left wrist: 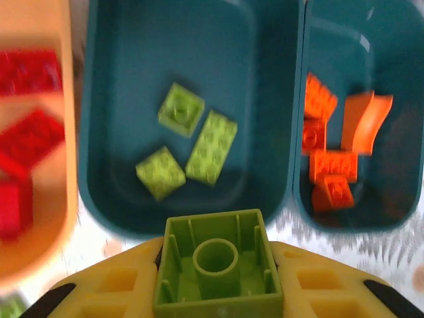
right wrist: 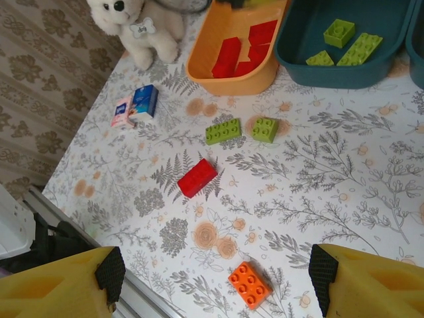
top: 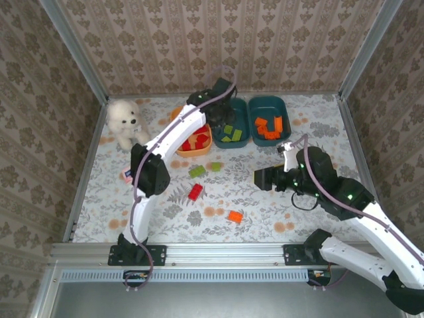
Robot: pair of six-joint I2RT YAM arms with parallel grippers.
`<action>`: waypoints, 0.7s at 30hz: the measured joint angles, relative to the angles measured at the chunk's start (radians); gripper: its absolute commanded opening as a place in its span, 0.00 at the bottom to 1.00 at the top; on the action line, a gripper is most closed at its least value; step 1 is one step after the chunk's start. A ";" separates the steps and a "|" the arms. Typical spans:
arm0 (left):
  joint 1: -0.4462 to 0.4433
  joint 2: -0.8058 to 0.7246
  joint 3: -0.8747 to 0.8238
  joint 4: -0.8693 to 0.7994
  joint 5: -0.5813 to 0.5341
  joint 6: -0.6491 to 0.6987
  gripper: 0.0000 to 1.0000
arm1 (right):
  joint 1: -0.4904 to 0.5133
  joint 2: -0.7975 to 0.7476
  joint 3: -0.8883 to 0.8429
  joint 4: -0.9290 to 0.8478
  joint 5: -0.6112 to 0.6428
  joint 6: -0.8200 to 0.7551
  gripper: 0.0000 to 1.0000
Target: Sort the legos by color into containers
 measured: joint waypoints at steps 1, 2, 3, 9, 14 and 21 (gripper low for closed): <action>0.014 0.039 0.044 0.005 0.000 0.027 0.22 | 0.000 0.011 0.001 0.005 0.002 0.005 0.77; 0.026 0.077 0.085 0.007 0.000 0.051 0.22 | 0.000 0.019 0.001 0.009 0.003 0.008 0.77; 0.034 0.117 0.119 0.010 0.000 0.074 0.22 | 0.000 0.023 0.001 0.010 0.006 0.010 0.77; 0.045 0.276 0.163 -0.007 0.000 0.160 0.22 | 0.000 0.026 0.006 0.011 0.029 0.017 0.77; 0.038 0.285 0.126 -0.012 0.000 0.192 0.23 | 0.000 0.026 0.006 0.011 0.044 0.029 0.77; 0.035 0.285 0.125 -0.020 0.000 0.219 0.30 | 0.000 0.026 0.006 0.011 0.056 0.040 0.77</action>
